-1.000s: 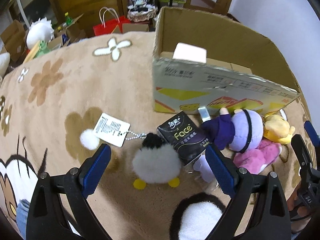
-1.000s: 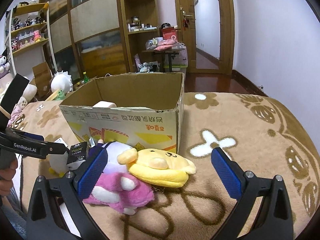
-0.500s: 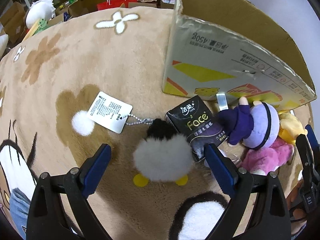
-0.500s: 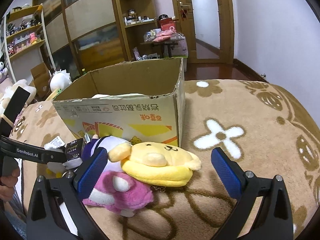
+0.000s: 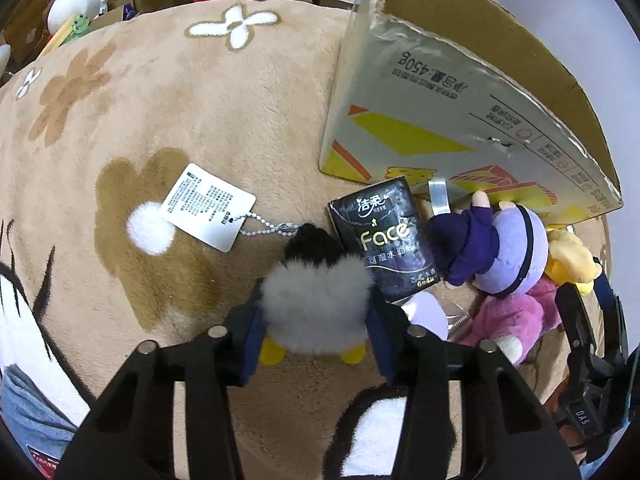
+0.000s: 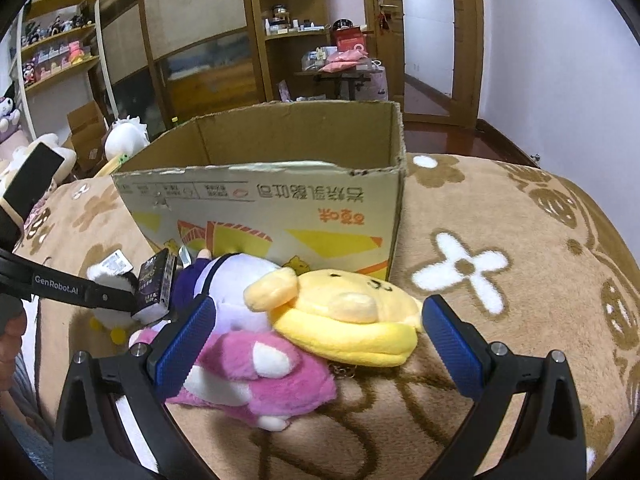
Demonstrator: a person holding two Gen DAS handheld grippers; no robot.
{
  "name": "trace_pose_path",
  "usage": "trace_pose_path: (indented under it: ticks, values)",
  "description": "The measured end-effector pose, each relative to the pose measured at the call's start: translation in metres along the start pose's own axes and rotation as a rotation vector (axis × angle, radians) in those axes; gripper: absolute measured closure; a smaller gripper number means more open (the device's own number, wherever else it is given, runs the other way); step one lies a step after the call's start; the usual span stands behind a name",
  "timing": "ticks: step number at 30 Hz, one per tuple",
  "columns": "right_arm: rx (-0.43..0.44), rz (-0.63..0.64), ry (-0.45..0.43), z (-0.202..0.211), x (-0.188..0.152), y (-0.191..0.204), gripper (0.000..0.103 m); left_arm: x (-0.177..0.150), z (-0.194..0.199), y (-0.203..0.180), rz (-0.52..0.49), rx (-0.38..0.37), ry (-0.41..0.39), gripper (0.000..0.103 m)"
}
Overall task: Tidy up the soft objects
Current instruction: 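Grasp the white fluffy plush with the left gripper while the right grasps the yellow dog plush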
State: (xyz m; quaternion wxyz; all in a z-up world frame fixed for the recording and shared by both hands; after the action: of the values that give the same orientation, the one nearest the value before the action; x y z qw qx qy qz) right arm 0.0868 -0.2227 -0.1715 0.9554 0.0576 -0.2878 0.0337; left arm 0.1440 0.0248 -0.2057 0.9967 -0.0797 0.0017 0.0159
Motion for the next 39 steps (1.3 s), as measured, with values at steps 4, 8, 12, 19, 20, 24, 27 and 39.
trace_pose_path:
  ticks: [4, 8, 12, 19, 20, 24, 27, 39]
  values:
    - [-0.006, 0.003, 0.004, -0.001, 0.000, 0.002, 0.000, 0.001, -0.007, 0.006, 0.008, -0.004, 0.013, 0.063]
    - [-0.013, 0.002, 0.006, -0.003, 0.000, 0.004, 0.000, 0.004, -0.011, 0.010, 0.012, -0.009, 0.017, 0.064]
    - [-0.015, 0.003, 0.003, -0.004, 0.002, 0.006, 0.000, 0.008, -0.019, 0.010, 0.014, -0.005, 0.022, 0.064]
    - [-0.033, 0.002, 0.015, -0.007, 0.002, 0.002, 0.014, 0.008, -0.029, -0.003, -0.017, 0.037, 0.029, 0.066]
    - [-0.030, -0.003, 0.014, -0.007, 0.003, 0.001, 0.014, 0.008, -0.030, -0.004, -0.020, 0.040, 0.031, 0.066]
    - [-0.031, -0.008, 0.013, -0.007, 0.003, -0.001, 0.015, 0.006, -0.036, -0.008, -0.024, 0.040, 0.039, 0.066]
    - [-0.048, -0.012, 0.019, -0.009, 0.004, -0.002, 0.015, 0.005, -0.038, -0.018, -0.031, 0.048, 0.043, 0.071]
    - [-0.055, -0.029, 0.029, -0.007, 0.004, -0.007, 0.034, -0.007, -0.024, -0.025, -0.068, 0.070, 0.012, 0.080]
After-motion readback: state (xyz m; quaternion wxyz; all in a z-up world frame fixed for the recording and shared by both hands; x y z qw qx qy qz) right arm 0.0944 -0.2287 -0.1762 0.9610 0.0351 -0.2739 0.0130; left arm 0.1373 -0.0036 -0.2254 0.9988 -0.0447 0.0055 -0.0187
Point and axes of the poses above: each gripper's, at about its wrist camera, not at the fingertips, and z roughly against the way its jaws point, y to its left, x to its top, the point moved 6 cm from there along -z, roughly the way its jaws point, and after that the axes turned 13 degrees about y, right-handed, at the moved point
